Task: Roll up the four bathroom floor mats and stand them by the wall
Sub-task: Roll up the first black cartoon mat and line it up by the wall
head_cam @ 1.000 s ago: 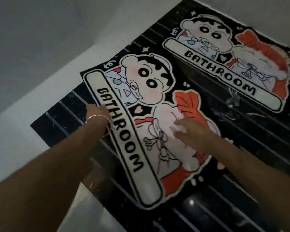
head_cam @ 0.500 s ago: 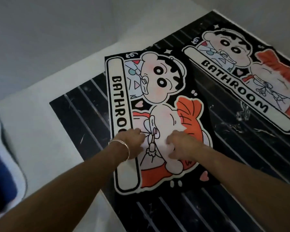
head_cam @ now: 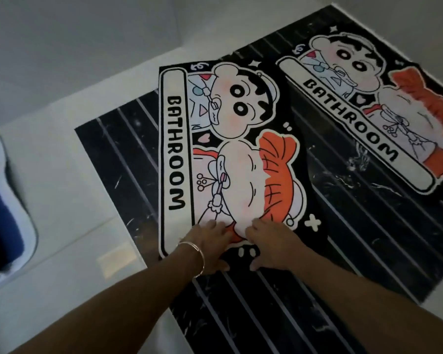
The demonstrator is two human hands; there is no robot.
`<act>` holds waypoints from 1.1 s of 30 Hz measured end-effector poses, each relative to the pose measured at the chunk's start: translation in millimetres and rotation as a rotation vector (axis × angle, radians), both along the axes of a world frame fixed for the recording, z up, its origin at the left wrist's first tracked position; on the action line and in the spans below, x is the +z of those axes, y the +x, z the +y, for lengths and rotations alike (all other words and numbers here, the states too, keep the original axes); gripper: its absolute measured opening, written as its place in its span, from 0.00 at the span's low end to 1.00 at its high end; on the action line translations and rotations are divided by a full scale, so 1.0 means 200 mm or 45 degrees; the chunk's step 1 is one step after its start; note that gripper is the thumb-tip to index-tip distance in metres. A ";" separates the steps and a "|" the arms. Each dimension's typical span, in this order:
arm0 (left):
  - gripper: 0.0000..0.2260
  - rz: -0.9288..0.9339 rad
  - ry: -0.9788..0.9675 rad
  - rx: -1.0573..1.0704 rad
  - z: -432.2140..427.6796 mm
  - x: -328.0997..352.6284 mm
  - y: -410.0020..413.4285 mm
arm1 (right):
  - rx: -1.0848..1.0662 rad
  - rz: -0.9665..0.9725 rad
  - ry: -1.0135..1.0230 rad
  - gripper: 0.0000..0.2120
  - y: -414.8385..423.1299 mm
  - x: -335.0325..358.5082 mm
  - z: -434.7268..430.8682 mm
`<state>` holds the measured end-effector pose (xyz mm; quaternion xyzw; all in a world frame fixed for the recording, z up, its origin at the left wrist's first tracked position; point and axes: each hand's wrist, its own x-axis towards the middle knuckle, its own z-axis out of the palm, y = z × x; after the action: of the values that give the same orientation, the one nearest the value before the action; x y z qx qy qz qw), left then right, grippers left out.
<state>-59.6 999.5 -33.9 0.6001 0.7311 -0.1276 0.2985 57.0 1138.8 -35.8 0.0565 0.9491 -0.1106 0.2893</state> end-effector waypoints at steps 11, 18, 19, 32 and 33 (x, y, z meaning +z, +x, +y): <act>0.22 0.106 0.092 0.037 -0.11 -0.01 0.14 | 0.114 0.146 0.047 0.16 0.14 0.01 -0.08; 0.13 0.094 0.115 0.047 -0.07 0.05 0.16 | -0.055 0.195 -0.019 0.11 0.16 0.04 -0.12; 0.13 0.103 0.137 0.063 -0.07 0.06 0.16 | -0.108 0.191 -0.030 0.12 0.15 0.05 -0.12; 0.19 -0.059 0.216 0.343 -0.08 0.03 0.18 | -0.269 0.372 -0.150 0.15 0.18 0.05 -0.13; 0.18 -0.070 0.214 0.363 -0.08 0.02 0.18 | -0.212 0.401 -0.119 0.13 0.19 0.05 -0.13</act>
<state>-23.6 983.4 -30.4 0.5162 0.8086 -0.0059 0.2823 94.8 1113.0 -25.9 0.1034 0.9686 -0.1857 0.1291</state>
